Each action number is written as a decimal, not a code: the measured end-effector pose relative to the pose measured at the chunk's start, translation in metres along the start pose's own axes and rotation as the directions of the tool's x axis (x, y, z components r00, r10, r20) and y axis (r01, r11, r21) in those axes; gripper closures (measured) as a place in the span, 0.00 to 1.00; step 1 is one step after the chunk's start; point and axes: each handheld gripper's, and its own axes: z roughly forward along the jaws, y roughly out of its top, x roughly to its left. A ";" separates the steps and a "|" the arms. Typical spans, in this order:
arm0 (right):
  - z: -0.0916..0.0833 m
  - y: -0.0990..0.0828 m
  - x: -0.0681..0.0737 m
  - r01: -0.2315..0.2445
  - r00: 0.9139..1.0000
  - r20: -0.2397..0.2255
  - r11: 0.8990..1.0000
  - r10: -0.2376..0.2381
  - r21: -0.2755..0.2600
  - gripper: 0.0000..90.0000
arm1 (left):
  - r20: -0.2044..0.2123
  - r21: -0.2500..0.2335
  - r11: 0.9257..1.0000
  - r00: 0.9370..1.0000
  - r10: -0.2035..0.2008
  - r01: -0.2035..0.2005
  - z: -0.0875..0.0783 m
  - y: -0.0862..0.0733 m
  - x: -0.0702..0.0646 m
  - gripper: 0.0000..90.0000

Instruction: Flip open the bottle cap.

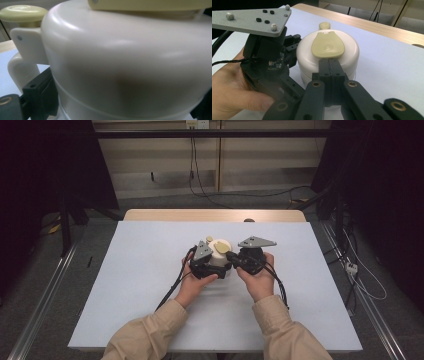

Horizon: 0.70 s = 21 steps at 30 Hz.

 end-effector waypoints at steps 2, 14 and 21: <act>0.000 0.001 0.000 0.002 1.000 -0.002 1.000 -0.002 0.000 1.00 | 0.000 0.000 1.000 1.000 0.000 0.000 0.000 0.000 0.000 0.05; 0.000 0.005 0.000 0.012 1.000 0.009 1.000 -0.013 0.002 1.00 | 0.000 0.001 1.000 1.000 -0.001 0.001 0.000 0.000 0.000 0.05; 0.000 0.006 0.000 0.014 1.000 0.011 1.000 -0.014 0.003 1.00 | 0.000 0.000 1.000 1.000 -0.002 0.002 0.000 0.000 0.000 0.05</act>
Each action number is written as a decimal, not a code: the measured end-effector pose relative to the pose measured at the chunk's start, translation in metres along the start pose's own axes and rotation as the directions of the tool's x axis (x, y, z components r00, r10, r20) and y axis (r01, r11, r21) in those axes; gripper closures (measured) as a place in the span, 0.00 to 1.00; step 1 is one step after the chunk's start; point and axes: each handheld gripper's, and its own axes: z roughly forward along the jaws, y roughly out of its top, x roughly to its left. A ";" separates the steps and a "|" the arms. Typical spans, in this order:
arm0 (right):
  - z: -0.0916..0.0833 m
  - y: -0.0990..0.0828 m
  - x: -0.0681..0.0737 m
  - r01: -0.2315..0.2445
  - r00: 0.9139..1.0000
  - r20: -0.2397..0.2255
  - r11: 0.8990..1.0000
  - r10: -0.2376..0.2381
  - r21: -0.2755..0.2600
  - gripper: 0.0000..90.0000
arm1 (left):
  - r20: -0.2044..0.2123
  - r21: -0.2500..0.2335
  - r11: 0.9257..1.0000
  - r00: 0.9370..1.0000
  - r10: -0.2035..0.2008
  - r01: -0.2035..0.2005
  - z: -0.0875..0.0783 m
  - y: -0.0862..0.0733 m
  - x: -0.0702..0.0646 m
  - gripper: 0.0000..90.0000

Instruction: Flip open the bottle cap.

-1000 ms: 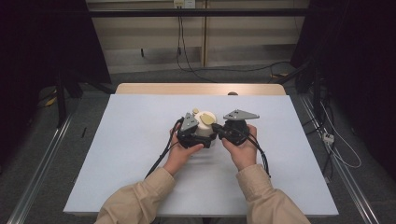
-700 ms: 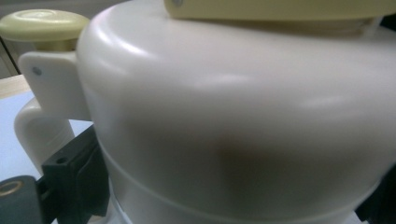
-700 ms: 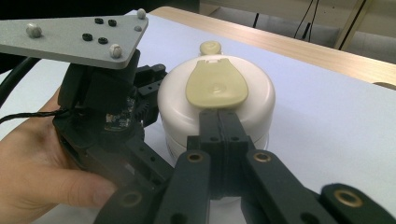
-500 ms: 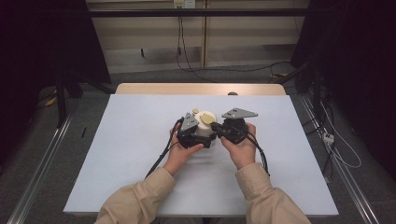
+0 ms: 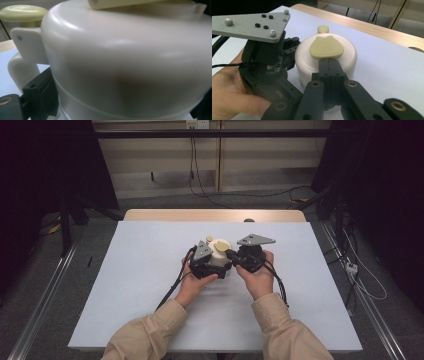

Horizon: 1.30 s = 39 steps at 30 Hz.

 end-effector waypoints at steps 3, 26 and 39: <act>0.000 0.000 0.000 0.000 1.000 -0.001 1.000 0.000 -0.001 1.00 | 0.000 0.000 1.000 1.000 0.000 0.000 0.000 0.000 0.000 0.05; 0.001 0.004 0.001 0.014 1.000 0.013 1.000 -0.014 -0.001 1.00 | -0.001 -0.001 1.000 1.000 -0.011 0.011 0.000 0.000 0.001 0.05; -0.001 0.011 0.002 0.022 1.000 0.020 0.999 -0.022 -0.025 1.00 | -0.006 0.003 1.000 1.000 0.002 -0.002 0.000 0.000 -0.001 0.05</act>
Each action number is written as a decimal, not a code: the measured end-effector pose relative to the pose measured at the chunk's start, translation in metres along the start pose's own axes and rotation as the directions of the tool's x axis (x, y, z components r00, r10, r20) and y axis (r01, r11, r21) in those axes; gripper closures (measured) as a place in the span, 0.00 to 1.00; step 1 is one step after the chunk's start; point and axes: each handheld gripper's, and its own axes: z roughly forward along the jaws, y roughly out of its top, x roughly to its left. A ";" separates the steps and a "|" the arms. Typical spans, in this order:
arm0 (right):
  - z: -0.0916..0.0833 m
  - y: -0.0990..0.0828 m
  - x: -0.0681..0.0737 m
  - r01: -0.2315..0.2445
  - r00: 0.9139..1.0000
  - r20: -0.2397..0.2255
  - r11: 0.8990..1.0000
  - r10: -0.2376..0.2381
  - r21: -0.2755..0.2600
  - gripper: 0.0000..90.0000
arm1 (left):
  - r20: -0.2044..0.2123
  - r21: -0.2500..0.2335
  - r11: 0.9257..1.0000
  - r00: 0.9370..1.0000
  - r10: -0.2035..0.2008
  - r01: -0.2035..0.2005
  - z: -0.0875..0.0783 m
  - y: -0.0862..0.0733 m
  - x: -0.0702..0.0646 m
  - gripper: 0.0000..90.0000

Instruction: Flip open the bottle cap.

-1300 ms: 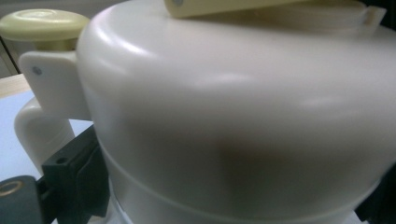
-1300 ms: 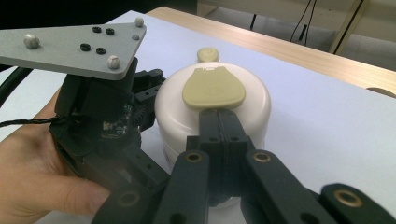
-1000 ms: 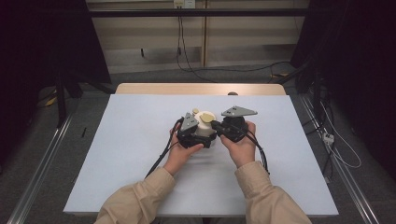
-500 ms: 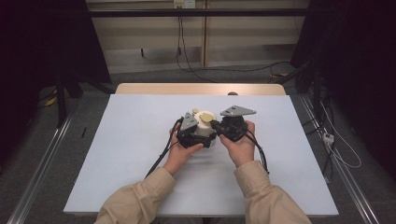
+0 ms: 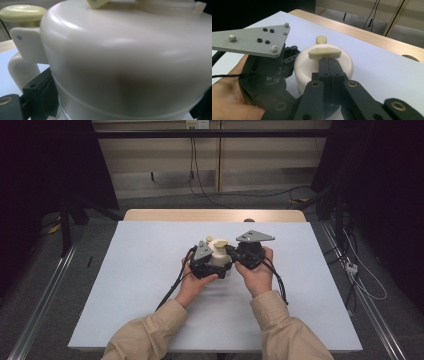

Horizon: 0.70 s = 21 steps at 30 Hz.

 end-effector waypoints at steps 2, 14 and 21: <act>0.002 -0.001 0.001 0.006 1.000 0.006 1.000 -0.006 0.013 1.00 | 0.001 0.000 1.000 1.000 0.000 0.000 0.000 0.000 0.000 0.05; 0.006 0.000 0.002 0.008 1.000 0.004 1.000 -0.008 0.001 1.00 | 0.000 0.000 1.000 1.000 0.000 0.000 0.000 0.000 0.000 0.05; 0.007 0.003 0.002 0.008 1.000 0.005 1.000 -0.008 -0.006 1.00 | 0.000 -0.001 1.000 1.000 0.000 0.000 0.000 0.000 0.000 0.05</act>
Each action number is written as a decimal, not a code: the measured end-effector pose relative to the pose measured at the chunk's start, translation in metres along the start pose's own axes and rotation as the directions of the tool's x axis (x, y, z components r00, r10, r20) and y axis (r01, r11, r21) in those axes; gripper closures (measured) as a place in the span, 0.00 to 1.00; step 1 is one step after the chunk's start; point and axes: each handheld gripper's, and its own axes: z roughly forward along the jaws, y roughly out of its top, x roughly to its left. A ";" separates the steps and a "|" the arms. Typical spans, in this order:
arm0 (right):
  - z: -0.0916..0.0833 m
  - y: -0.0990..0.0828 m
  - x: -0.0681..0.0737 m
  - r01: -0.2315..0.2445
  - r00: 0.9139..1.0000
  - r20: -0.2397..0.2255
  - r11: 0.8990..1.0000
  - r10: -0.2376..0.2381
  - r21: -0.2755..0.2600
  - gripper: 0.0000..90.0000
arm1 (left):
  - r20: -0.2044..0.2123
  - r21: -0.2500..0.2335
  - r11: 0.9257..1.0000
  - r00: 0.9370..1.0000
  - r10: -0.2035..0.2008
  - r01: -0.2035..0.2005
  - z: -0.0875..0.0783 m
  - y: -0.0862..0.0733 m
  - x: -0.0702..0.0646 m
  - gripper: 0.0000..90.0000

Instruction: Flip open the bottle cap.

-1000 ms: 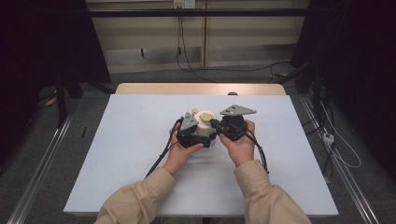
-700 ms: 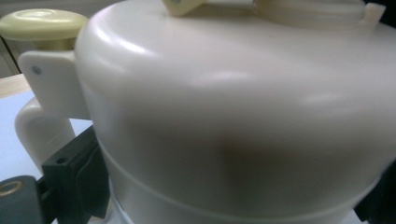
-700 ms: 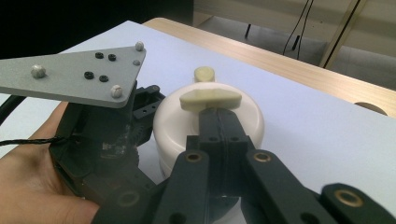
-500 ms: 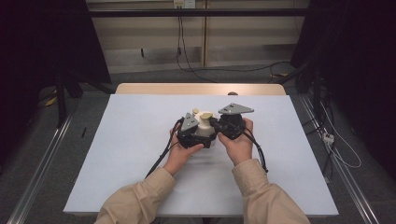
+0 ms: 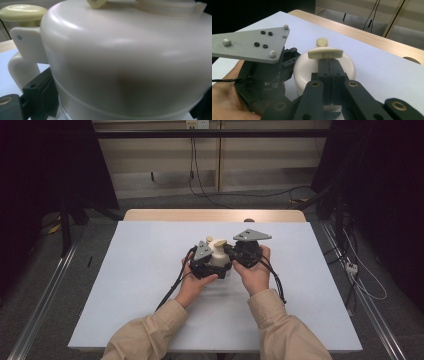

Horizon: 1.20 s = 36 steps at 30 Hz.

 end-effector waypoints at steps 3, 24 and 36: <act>0.001 0.001 0.001 0.002 1.000 -0.002 1.000 -0.002 -0.001 1.00 | 0.000 0.001 1.000 1.000 0.000 0.000 0.000 0.000 0.000 0.05; 0.005 0.007 0.000 0.010 1.000 -0.007 1.000 -0.010 -0.003 1.00 | 0.001 0.001 1.000 1.000 0.000 0.000 0.000 0.000 0.000 0.05; 0.010 0.011 0.000 0.006 1.000 -0.016 1.000 -0.006 0.000 1.00 | 0.000 0.001 1.000 1.000 -0.001 0.001 0.000 0.000 0.000 0.05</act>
